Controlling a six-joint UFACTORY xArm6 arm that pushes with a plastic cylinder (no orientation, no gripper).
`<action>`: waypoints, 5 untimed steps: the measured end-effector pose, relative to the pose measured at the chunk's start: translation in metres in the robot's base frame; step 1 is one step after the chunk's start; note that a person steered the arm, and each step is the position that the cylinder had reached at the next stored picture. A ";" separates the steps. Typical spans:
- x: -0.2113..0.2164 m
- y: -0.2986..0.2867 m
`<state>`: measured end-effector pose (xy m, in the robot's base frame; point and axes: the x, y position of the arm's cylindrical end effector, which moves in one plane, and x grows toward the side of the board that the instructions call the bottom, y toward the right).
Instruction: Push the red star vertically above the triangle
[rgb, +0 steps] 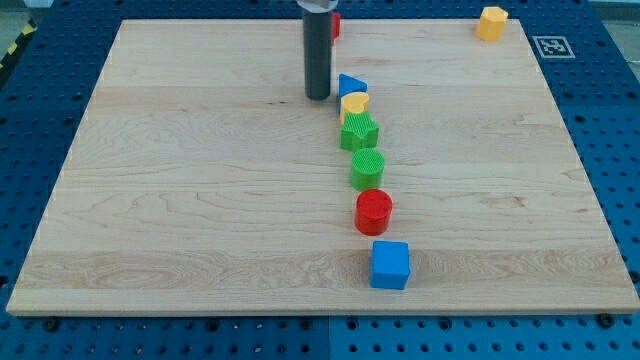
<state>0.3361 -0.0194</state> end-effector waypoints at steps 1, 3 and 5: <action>-0.049 -0.044; -0.142 -0.041; -0.143 0.010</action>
<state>0.1928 -0.0090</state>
